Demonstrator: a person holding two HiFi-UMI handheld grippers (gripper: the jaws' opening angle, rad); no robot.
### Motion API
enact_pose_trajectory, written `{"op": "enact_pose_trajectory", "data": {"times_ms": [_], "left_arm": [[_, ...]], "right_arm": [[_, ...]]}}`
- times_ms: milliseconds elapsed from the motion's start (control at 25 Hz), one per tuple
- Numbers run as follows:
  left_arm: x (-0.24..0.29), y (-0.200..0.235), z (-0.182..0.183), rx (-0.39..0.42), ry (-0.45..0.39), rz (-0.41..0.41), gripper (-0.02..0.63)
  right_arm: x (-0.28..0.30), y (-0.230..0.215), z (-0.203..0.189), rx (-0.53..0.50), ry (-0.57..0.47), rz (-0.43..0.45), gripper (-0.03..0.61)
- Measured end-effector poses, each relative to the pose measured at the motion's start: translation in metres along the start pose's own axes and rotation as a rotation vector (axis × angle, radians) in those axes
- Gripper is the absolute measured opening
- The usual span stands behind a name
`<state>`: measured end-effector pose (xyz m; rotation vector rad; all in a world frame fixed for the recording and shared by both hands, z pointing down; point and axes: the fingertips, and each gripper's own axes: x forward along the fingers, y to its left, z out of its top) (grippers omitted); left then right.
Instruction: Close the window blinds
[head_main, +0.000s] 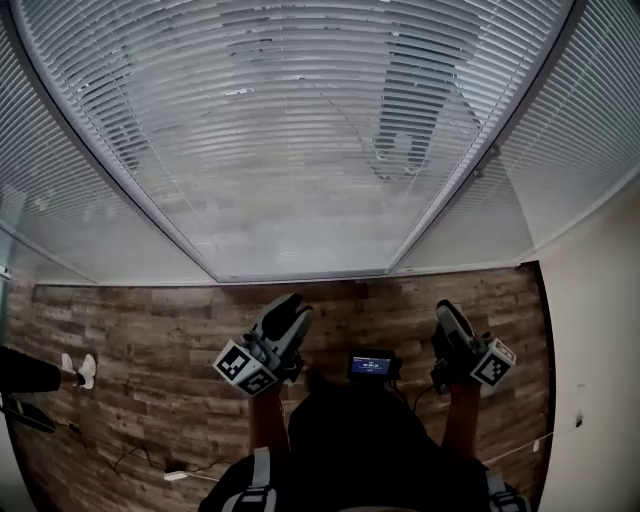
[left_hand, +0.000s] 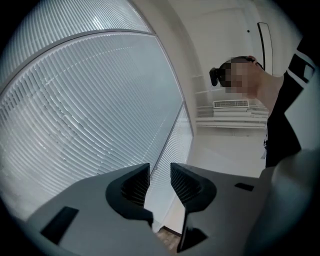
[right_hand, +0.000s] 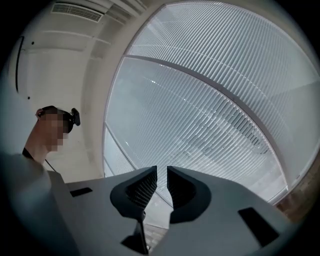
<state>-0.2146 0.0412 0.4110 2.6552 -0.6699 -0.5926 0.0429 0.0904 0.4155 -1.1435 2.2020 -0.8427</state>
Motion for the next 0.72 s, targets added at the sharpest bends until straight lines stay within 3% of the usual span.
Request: {"op": "enact_pose_trajectory", "data": {"times_ms": [400,520,720], "left_arm": [[0.043,-0.026,-0.024,-0.017,0.081,-0.058,0.135],[0.058,-0.051,-0.042,0.001,0.111,-0.074,0.135],[0.077,-0.112,-0.061,0.017,0.098,-0.127,0.134]], "right_arm": [[-0.027,-0.033,0.008,0.018,-0.005,-0.050,0.046],[-0.057,-0.046,0.008,0.070,-0.023,-0.034,0.044],[-0.104,-0.043,0.027,0.045,-0.038,-0.009,0.038]]}}
